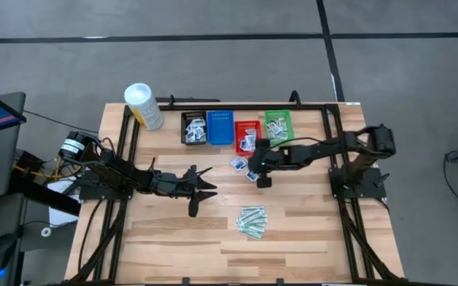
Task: Pick & Place First Aid Supplies
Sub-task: Adjust the red bin on the table, then put the blue pad into the red bin
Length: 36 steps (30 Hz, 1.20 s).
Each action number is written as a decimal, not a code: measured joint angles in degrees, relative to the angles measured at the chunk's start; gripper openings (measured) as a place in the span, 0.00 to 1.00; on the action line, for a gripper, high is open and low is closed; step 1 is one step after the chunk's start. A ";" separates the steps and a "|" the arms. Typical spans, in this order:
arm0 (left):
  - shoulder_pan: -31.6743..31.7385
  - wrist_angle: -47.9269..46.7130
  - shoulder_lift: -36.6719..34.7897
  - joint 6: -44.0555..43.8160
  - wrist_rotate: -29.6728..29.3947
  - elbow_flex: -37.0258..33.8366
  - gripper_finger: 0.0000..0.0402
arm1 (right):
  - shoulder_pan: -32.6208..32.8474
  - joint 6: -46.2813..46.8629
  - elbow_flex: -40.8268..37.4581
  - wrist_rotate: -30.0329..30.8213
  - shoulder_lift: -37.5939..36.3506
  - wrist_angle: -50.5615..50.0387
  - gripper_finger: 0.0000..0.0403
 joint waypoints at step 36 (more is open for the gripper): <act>-0.17 -0.03 0.00 -0.17 -0.06 -0.24 0.28 | 5.53 1.46 9.75 12.77 7.03 -6.35 0.03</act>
